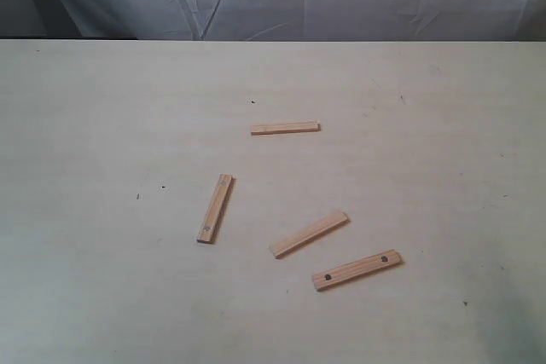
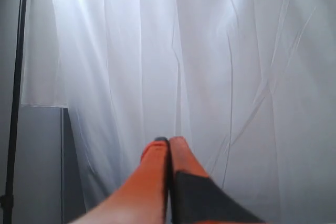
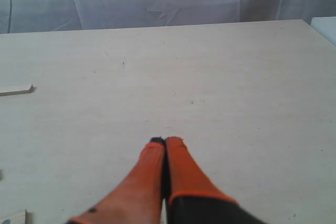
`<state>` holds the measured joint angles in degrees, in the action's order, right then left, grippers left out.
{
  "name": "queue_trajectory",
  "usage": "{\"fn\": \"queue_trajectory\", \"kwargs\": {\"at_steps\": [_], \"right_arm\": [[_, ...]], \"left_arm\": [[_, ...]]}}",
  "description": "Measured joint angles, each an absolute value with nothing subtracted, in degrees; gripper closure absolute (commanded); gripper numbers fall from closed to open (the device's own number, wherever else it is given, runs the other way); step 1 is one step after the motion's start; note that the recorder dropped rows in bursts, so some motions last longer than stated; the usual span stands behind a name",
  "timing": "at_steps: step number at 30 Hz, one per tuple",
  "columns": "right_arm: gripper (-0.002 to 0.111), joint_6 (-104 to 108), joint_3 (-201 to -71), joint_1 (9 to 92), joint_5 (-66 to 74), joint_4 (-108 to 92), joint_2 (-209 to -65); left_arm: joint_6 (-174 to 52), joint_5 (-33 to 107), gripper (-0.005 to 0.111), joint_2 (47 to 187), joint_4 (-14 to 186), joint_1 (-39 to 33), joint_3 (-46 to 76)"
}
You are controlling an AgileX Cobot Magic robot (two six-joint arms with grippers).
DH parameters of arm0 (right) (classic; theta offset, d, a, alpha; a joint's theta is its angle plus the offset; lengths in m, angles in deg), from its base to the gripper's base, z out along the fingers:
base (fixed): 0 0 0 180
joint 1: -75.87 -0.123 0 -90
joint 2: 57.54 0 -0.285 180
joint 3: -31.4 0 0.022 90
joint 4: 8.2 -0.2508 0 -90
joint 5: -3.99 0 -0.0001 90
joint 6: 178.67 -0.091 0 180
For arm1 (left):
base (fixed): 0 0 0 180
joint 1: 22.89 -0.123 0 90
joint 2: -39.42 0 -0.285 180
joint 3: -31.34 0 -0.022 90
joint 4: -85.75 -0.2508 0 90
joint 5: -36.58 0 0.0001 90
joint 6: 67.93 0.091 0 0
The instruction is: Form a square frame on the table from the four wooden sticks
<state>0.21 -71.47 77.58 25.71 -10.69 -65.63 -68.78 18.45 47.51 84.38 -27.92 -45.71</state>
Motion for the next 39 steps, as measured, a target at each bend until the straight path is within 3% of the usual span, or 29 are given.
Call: {"fn": "queue_trajectory", "kwargs": {"at_steps": [6,11,15,20,23,31,39], "right_arm": [[0.108,0.21,-71.47,77.58,25.71,-10.69,-65.63],[0.108,0.21,-71.47,77.58,25.71,-10.69,-65.63],[0.108,0.21,-71.47,77.58,25.71,-10.69,-65.63],[0.108,0.21,-71.47,77.58,25.71,-10.69,-65.63],[0.108,0.21,-71.47,77.58,25.71,-10.69,-65.63],[0.108,0.21,-71.47,77.58,25.71,-10.69,-65.63],[0.108,0.21,-71.47,77.58,25.71,-10.69,-65.63]], "left_arm": [[-68.90,18.59,0.107,47.51,87.29,-27.92,-45.58],[-68.54,37.80,0.107,52.69,86.98,-27.92,-31.74],[-65.04,58.06,0.107,72.82,82.51,-27.92,-13.45],[-55.53,73.99,0.107,97.21,91.28,-25.70,-2.15],[-49.58,76.30,0.107,113.07,96.59,-17.98,2.39],[-48.78,76.69,0.107,137.22,97.17,0.75,14.95],[-48.89,82.53,0.107,155.93,97.57,11.82,31.67]]}}
